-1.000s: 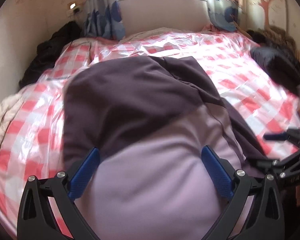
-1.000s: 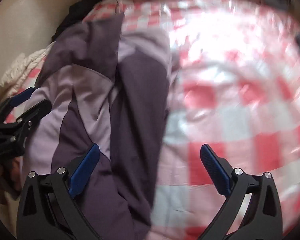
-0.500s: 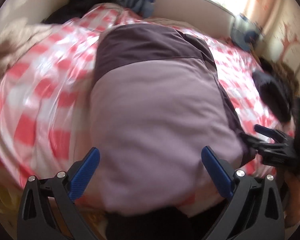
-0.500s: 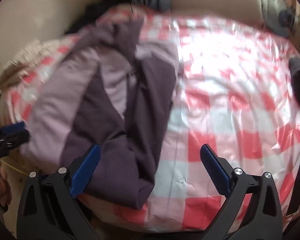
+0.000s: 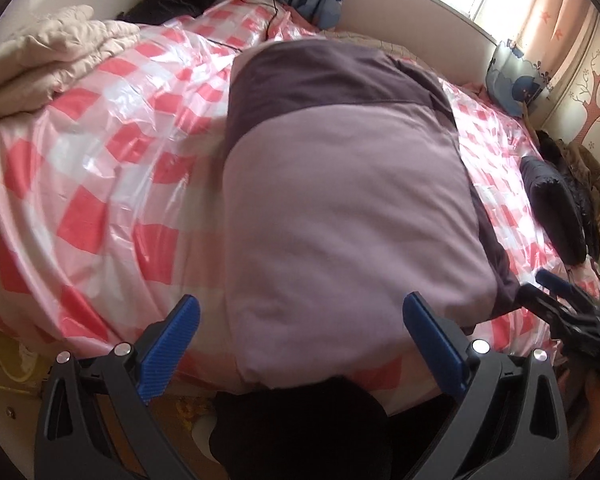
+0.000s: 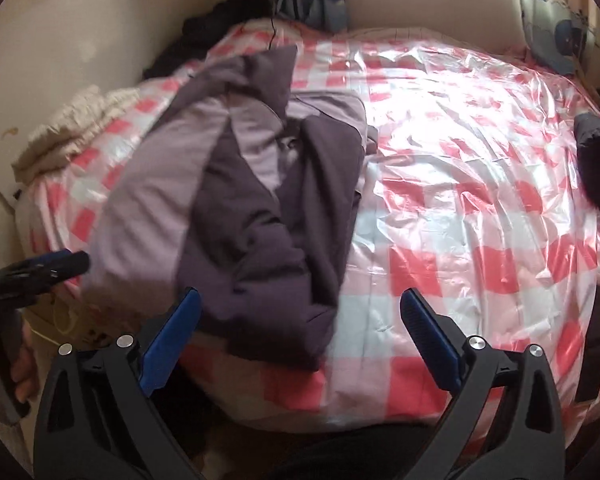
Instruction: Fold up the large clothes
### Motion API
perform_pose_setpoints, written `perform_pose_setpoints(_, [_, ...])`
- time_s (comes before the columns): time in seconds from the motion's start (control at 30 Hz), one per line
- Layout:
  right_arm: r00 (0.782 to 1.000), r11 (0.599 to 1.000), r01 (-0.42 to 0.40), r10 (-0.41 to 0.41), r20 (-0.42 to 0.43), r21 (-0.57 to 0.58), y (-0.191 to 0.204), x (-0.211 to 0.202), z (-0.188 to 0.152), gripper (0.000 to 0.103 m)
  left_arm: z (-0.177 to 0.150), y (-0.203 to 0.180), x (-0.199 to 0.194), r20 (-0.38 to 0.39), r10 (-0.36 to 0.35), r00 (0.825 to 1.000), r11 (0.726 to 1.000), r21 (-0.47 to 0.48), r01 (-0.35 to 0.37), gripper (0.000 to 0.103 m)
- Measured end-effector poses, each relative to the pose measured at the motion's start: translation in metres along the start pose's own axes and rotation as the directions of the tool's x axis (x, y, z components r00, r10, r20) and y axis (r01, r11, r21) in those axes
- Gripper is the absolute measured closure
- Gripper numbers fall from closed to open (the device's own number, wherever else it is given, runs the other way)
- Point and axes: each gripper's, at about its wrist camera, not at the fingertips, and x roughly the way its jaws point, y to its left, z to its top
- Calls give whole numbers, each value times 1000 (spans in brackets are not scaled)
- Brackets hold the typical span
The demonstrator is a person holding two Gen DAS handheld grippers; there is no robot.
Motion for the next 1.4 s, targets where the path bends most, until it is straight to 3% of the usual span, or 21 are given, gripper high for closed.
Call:
perform_pose_setpoints(0.07, [999, 999, -30, 31, -32, 13, 13, -1, -4, 7, -1, -3, -9, 10, 15, 1000, 1000, -1, -15, 6])
perform_pose_setpoints(0.2, [996, 999, -17, 21, -81, 45, 34, -2, -22, 7, -7, -9, -23, 18, 62, 998, 998, 26, -63, 6])
perform_pose_setpoints(0.27, [985, 995, -26, 43, -170, 97, 35, 10, -17, 7, -12, -11, -31, 20, 85, 996, 996, 32, -86, 6])
perform_pose_setpoints(0.47, [996, 997, 74, -73, -56, 18, 50, -24, -32, 7, -21, -9, -45, 19, 142, 990, 988, 49, -143, 6])
perform_pose_setpoints(0.6, [993, 994, 109, -107, -57, 26, 51, -31, -34, 7, -25, -9, -49, 14, 147, 989, 988, 47, -148, 6])
perform_pose_setpoints(1.4, [993, 997, 77, -78, -90, -10, 70, -28, -25, 7, -23, -10, -50, -7, 158, 987, 986, 48, -158, 6])
